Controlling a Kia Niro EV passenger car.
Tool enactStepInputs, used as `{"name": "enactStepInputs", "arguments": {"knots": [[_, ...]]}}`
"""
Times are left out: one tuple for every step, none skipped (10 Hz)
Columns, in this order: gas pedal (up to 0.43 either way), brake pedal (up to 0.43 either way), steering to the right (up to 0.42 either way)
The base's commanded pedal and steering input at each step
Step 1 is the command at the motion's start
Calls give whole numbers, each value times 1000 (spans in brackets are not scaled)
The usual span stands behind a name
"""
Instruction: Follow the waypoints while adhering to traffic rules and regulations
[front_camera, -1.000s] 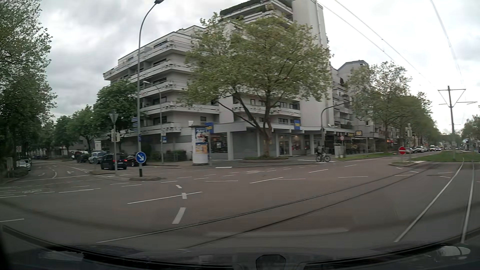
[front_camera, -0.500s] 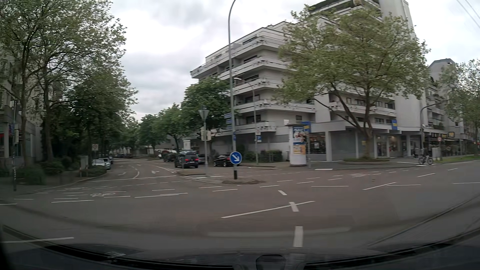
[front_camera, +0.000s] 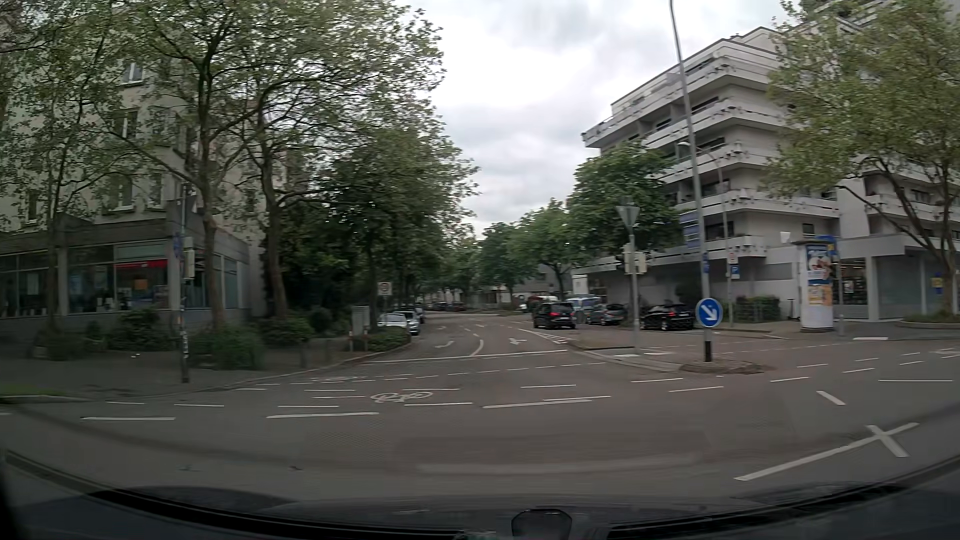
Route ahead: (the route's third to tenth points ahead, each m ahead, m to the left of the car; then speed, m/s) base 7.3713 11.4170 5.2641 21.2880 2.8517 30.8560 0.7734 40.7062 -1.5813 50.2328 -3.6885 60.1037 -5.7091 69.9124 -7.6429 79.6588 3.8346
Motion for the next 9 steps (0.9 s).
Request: {"name": "enactStepInputs", "arguments": {"knots": [[39,0,-748],[39,0,-745],[39,0,-738],[39,0,-729],[39,0,-716],[39,0,-703],[47,0,-691],[47,0,-682],[47,0,-678]]}}
